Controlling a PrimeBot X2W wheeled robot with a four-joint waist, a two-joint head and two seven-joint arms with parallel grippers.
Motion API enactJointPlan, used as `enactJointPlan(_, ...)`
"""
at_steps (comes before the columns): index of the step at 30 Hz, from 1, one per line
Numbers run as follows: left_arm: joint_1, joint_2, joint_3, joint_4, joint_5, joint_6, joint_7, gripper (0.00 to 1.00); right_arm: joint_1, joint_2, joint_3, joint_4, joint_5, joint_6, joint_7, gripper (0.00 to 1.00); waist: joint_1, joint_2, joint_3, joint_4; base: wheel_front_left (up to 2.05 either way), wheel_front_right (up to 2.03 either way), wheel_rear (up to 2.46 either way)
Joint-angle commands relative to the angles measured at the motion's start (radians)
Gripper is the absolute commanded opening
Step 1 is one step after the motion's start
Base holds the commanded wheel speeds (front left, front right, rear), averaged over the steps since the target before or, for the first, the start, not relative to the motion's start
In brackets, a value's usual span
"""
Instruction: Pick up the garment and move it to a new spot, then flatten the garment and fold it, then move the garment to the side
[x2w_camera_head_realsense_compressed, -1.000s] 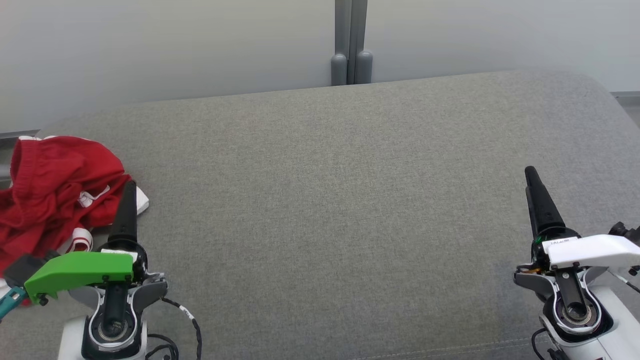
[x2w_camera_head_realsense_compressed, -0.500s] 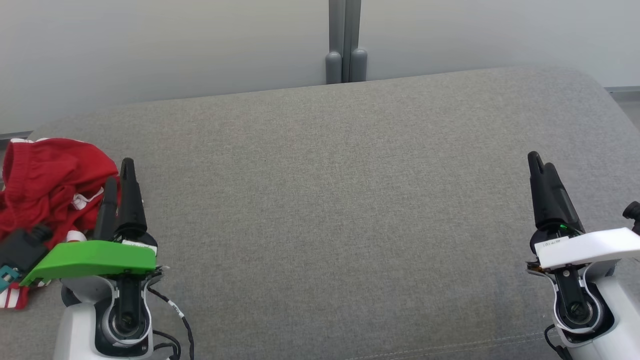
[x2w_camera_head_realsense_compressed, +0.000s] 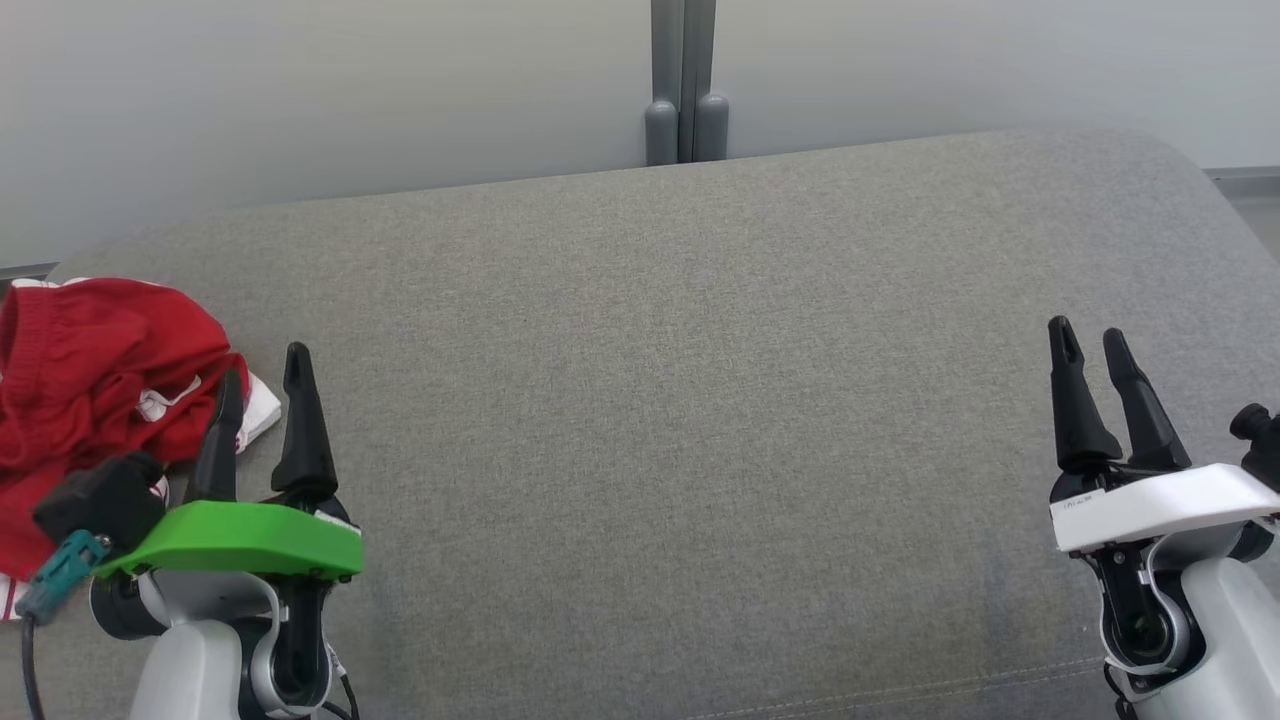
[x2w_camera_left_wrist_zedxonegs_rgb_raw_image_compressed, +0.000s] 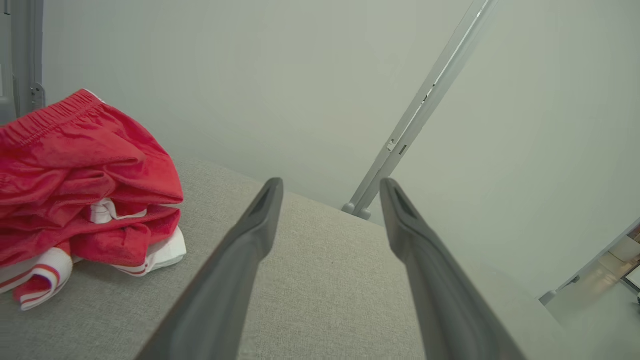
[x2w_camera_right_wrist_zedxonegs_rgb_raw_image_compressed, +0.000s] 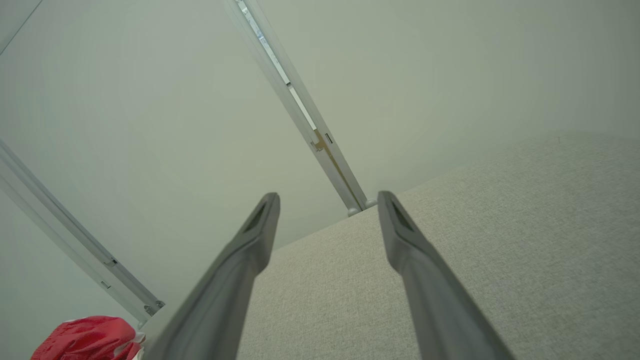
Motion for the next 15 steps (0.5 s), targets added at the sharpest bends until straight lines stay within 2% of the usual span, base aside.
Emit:
enactJointPlan(1, -0.001, 0.013, -0.009, -0.007, 0.042, 0.007, -0.011, 1.0, -0.002, 0.002, -0.014, -0.006, -0.053, 0.0, 0.0, 1.0, 0.0, 0.0, 0.0, 0.0, 0.0, 0.0, 0.0)
enactJointPlan(15, 0.017, 0.031, -0.049, 0.067, 0.203, 0.036, -0.054, 1.0, 0.021, 0.056, -0.022, 0.005, -0.287, 0.0, 0.029, 1.0, 0.0, 0.0, -0.001, -0.001, 0.0, 0.0, 0.0)
